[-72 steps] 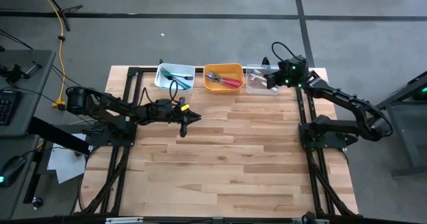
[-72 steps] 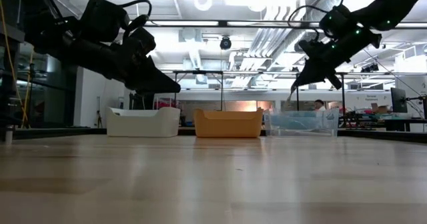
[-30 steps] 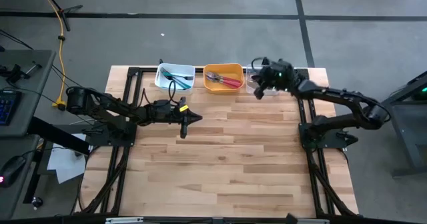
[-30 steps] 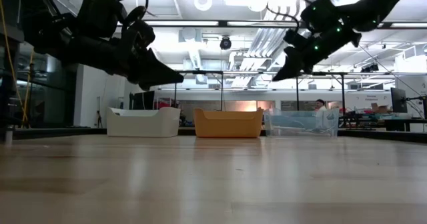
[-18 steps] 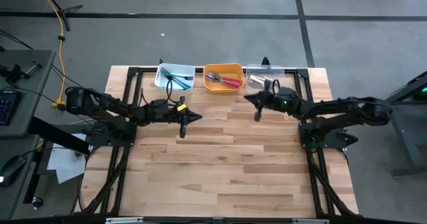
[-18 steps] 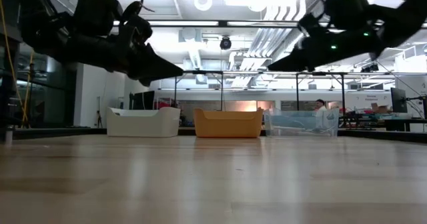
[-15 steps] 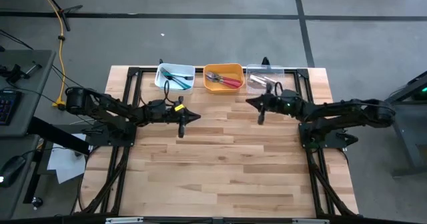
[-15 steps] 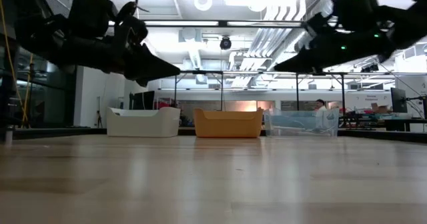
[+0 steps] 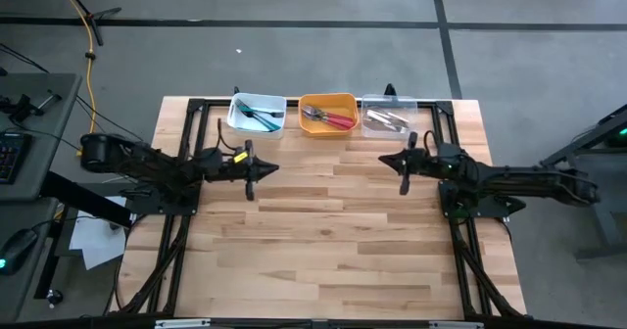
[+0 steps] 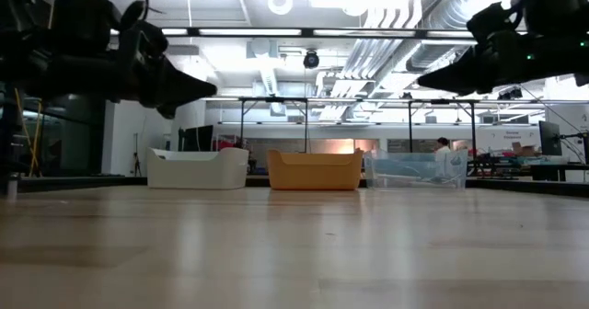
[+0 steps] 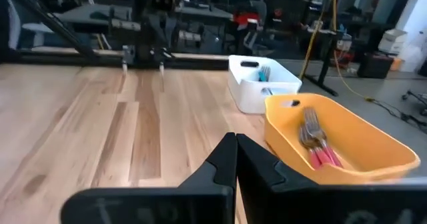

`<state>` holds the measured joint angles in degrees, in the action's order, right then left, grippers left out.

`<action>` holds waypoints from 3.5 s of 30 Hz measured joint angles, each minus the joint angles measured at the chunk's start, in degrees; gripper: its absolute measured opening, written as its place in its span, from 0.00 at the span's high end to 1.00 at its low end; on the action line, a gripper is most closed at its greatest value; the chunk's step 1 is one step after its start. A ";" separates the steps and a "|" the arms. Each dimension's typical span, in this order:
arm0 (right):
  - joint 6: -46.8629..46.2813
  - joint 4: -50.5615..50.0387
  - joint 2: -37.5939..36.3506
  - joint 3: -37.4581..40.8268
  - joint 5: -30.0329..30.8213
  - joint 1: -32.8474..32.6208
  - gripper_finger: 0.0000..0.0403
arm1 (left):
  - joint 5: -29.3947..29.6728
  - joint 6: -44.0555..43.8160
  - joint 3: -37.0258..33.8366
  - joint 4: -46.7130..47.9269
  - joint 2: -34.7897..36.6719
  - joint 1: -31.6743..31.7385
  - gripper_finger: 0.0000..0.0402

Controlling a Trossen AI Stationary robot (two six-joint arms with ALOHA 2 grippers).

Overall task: Sort silverware by color (type)
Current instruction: Return to Home Position

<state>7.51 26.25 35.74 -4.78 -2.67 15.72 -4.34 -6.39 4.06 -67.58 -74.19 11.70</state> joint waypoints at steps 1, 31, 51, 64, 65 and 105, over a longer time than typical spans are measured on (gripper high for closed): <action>0.00 -1.92 -1.51 -0.04 0.67 -0.24 1.00 | 0.00 0.03 -0.52 -0.02 1.17 0.16 1.00; -2.58 -25.33 -34.79 4.20 3.22 5.94 1.00 | 4.63 3.62 -3.48 31.64 32.68 5.13 1.00; -4.45 -25.56 -33.11 4.20 2.44 15.66 1.00 | 5.94 0.82 -3.46 60.91 65.79 10.04 1.00; -1.87 -25.43 -33.13 4.20 3.33 17.80 1.00 | 5.53 1.52 -3.32 66.99 73.98 7.24 1.00; -1.26 -25.43 -33.11 4.20 3.33 17.96 1.00 | 5.53 1.52 -3.32 67.03 73.63 7.24 1.00; -1.09 -25.39 -33.11 4.22 3.53 18.01 1.00 | 5.05 1.02 -3.32 67.13 72.87 7.29 1.00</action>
<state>6.42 0.86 2.63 -0.56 0.86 33.74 0.71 -5.37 0.73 -0.46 -1.32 18.98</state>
